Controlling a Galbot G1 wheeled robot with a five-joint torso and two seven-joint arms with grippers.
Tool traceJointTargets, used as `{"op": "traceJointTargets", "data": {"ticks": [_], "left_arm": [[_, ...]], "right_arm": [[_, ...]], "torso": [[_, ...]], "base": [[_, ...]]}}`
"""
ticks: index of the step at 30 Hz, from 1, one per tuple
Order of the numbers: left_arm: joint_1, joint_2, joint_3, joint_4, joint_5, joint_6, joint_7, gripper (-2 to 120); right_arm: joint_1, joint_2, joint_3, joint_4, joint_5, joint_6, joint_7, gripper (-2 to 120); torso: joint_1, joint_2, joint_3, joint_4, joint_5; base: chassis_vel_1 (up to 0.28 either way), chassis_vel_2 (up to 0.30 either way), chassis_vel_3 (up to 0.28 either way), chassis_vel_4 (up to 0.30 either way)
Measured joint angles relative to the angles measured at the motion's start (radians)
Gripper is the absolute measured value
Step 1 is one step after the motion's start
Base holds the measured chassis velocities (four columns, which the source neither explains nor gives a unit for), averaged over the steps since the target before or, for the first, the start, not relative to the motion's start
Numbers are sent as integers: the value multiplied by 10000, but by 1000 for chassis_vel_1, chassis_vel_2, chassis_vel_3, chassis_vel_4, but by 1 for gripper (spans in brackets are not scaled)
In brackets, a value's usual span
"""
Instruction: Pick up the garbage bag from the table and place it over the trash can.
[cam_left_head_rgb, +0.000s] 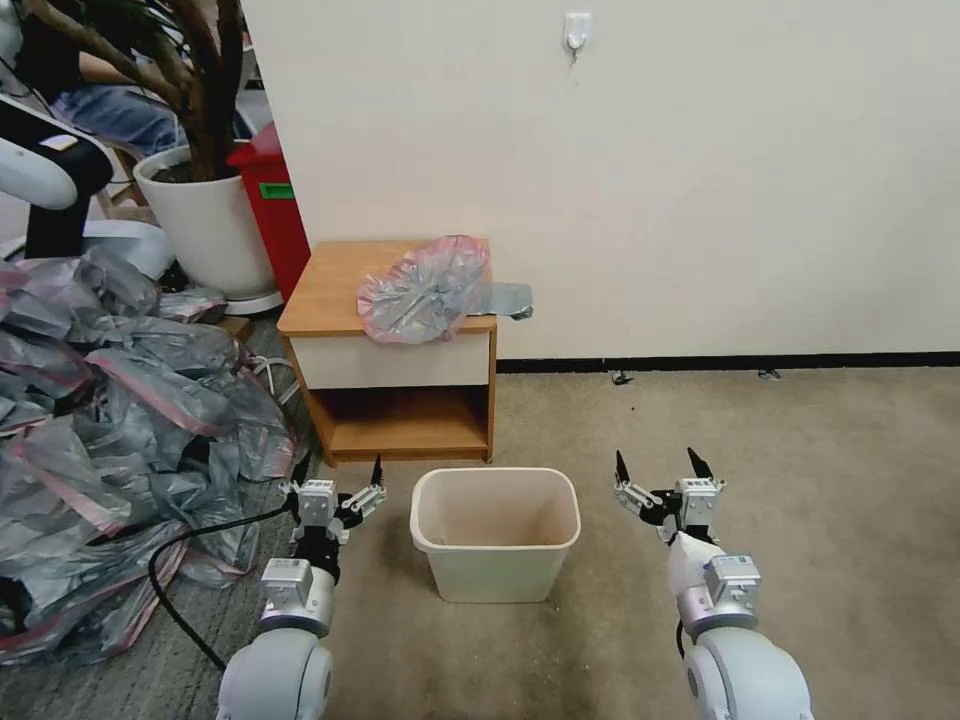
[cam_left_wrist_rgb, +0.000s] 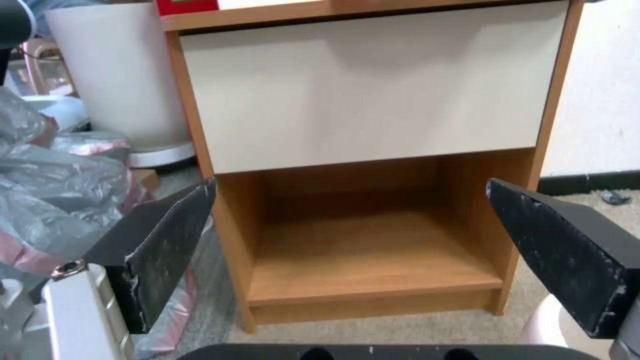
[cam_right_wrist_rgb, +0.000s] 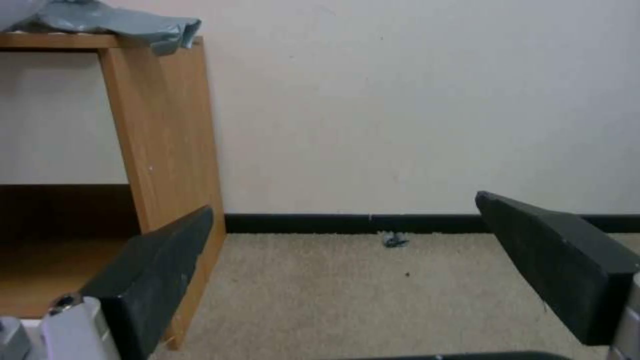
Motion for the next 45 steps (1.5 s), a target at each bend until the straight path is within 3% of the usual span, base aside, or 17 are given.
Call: {"op": "traceJointTargets", "data": {"ticks": [34, 39, 43, 45], "left_arm": [[35, 7, 0, -102, -51, 70, -4, 100], [524, 120, -28, -1224, -765, 989, -326, 100], [1192, 275, -67, -2771, -1767, 2282, -808, 100], [1397, 426, -102, -3029, -2076, 2250, -935, 100]], "right_arm": [[-17, 15, 2, 79, -4, -78, 0, 100], [-311, 291, 96, 1116, -81, -1158, -184, 100], [-704, 664, 221, 2502, -190, -2609, -442, 100], [-819, 774, 259, 2898, -222, -3022, -514, 100]], "torso": [[0, 0, 0, 0, 0], [0, 0, 0, 0, -1], [0, 0, 0, 0, -1], [0, 0, -2, 1, 0]], "base": [[0, 0, 0, 0], [0, 0, 0, 0], [0, 0, 0, 0], [0, 0, 0, 0]]}}
